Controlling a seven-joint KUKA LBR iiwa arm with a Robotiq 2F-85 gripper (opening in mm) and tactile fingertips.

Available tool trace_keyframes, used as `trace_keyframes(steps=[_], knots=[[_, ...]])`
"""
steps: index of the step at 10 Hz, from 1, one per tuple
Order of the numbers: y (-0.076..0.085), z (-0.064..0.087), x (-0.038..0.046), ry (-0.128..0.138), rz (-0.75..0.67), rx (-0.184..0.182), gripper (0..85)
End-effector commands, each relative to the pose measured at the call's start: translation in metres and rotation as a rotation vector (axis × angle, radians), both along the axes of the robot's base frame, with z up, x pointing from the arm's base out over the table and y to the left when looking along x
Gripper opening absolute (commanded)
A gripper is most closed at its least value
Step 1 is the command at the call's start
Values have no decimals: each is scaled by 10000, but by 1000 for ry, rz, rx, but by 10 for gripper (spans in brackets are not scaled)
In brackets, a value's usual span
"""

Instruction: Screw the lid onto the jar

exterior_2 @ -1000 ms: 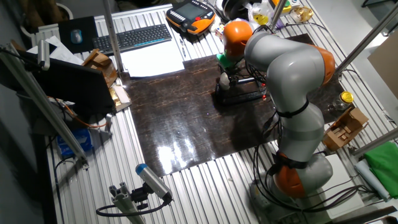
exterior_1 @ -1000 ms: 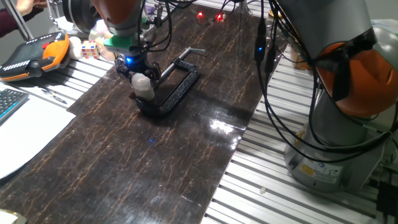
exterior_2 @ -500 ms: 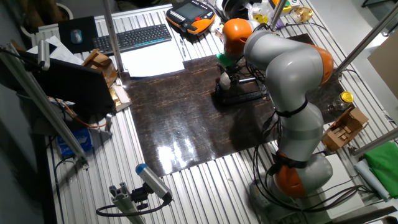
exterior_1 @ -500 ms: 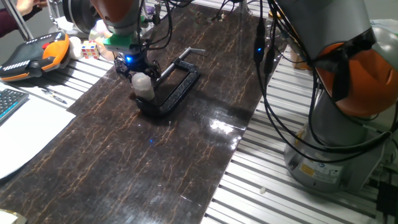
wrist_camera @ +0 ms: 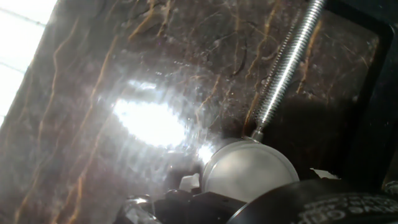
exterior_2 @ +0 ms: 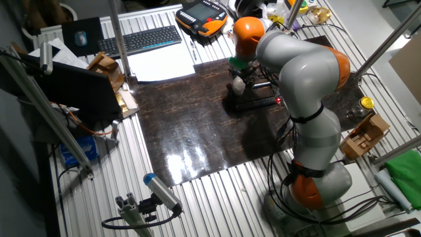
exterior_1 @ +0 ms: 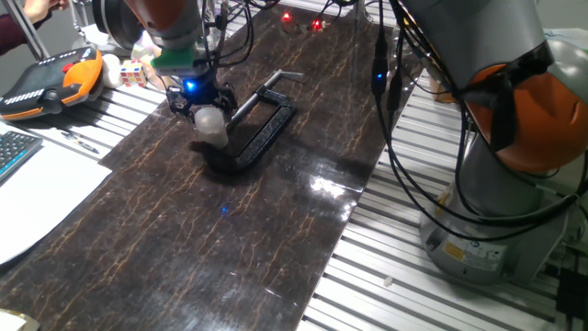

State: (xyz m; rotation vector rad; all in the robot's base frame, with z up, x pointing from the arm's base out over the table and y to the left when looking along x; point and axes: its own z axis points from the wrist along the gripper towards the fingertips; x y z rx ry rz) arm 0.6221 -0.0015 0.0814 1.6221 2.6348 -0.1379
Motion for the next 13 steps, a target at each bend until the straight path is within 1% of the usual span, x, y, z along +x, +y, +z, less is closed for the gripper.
trace_keyframes(steps=[1, 2, 3, 5, 7, 9, 10, 13], knots=[[0, 4, -1, -5, 581, -9, 850], [1, 12, 1, -16, 669, -16, 850], [4, 23, 8, -19, 751, -23, 850], [16, 7, 12, -39, 934, -17, 850], [26, 30, 34, -35, 1051, -10, 850], [30, 30, 38, -54, 1195, -18, 850], [32, 31, 43, -54, 1248, -18, 850], [38, 32, 51, -25, 1339, -2, 850]])
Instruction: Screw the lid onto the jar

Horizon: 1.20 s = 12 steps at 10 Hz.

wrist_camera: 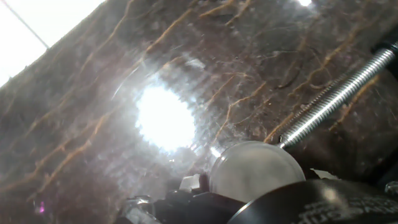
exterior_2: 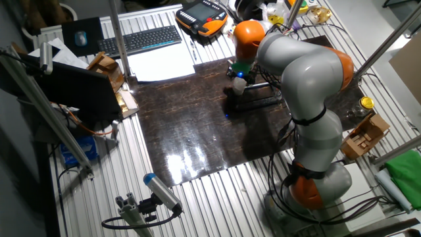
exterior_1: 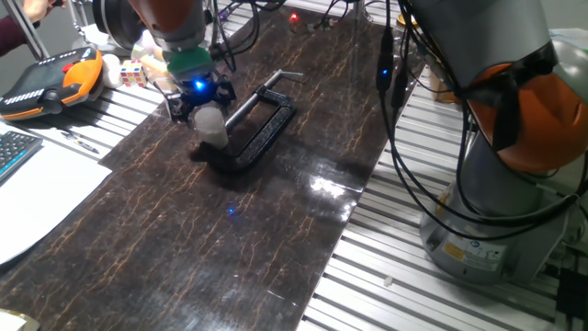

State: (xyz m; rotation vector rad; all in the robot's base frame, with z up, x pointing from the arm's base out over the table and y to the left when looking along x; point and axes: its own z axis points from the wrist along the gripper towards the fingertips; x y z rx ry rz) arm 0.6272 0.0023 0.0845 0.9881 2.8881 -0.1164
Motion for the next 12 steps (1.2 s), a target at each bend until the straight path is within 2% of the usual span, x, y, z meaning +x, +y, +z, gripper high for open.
trace_keyframes(steps=[1, 3, 6, 8, 10, 12], knots=[[1, 2, 4, 0, 896, 0, 850], [2, 14, 13, -18, 885, -9, 850], [-7, 25, 15, -27, 858, -23, 850], [-9, 17, 11, -47, 912, -52, 850], [-9, 11, 12, -55, 956, -54, 850], [-11, -3, 15, -49, 1039, -57, 850]])
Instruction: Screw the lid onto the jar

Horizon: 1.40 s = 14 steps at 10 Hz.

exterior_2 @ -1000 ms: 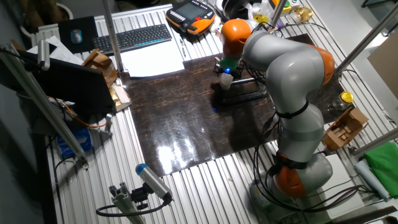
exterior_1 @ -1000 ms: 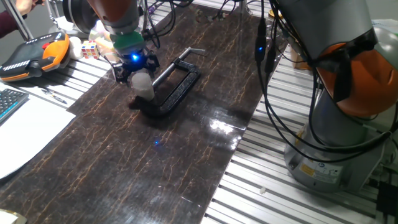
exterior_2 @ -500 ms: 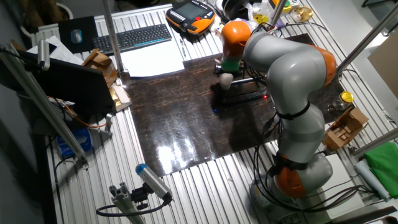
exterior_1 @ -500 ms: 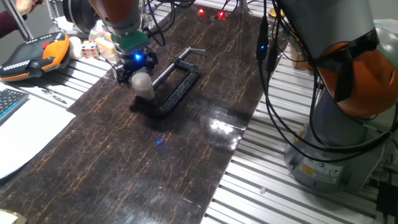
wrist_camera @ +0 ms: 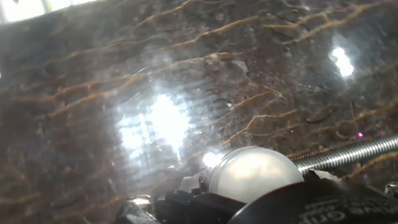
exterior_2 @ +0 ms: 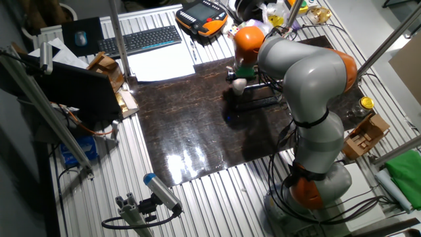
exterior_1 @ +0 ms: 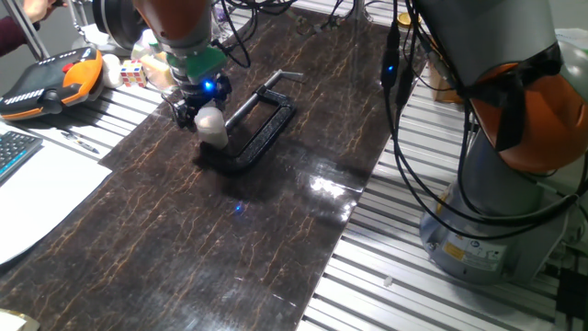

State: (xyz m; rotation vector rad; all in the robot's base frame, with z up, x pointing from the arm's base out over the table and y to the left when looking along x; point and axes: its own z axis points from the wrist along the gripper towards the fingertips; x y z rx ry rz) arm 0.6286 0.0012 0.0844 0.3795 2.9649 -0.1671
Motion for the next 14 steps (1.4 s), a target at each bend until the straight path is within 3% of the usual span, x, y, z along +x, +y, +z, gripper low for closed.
trace_keyframes(steps=[1, 6, 14], knots=[[-2, -5, 1, 9, 660, 1, 850], [0, -5, -6, 71, 705, 34, 823], [-1, -9, -12, 99, 704, 35, 773]])
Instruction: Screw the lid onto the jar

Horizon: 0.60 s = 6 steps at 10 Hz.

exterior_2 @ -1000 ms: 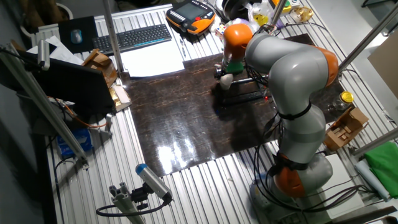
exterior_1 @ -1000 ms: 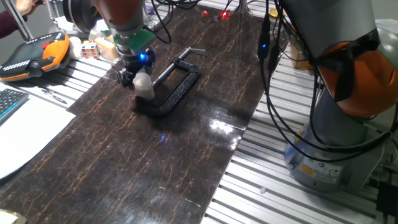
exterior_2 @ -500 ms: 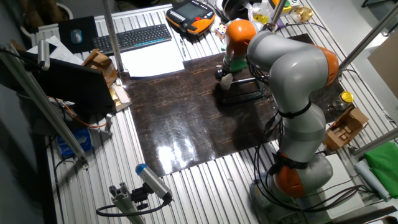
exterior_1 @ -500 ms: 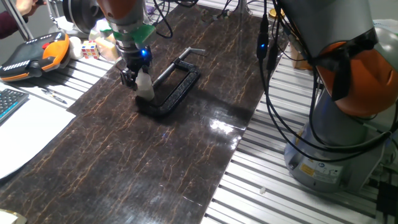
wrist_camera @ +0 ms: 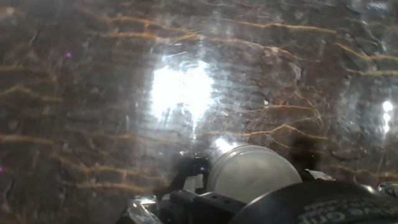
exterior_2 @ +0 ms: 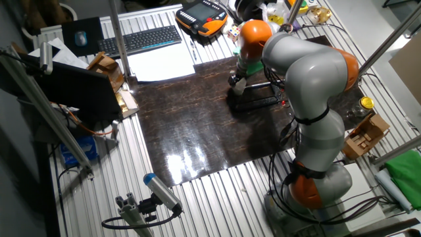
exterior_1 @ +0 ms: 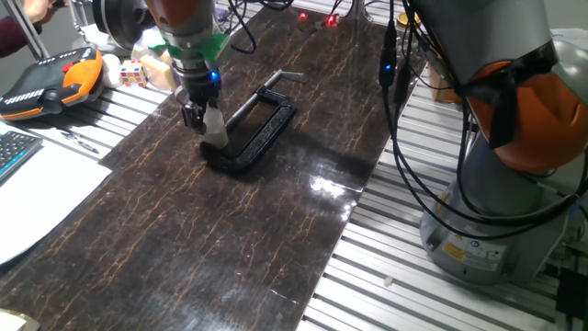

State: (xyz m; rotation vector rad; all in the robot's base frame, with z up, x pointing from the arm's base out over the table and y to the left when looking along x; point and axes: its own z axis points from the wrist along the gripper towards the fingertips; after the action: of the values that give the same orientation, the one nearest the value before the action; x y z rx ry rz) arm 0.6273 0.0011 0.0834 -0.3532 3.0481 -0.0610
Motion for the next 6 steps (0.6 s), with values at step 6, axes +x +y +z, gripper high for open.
trace_keyframes(steps=[6], knots=[[1, 3, -1, 8, 220, -1, 740]])
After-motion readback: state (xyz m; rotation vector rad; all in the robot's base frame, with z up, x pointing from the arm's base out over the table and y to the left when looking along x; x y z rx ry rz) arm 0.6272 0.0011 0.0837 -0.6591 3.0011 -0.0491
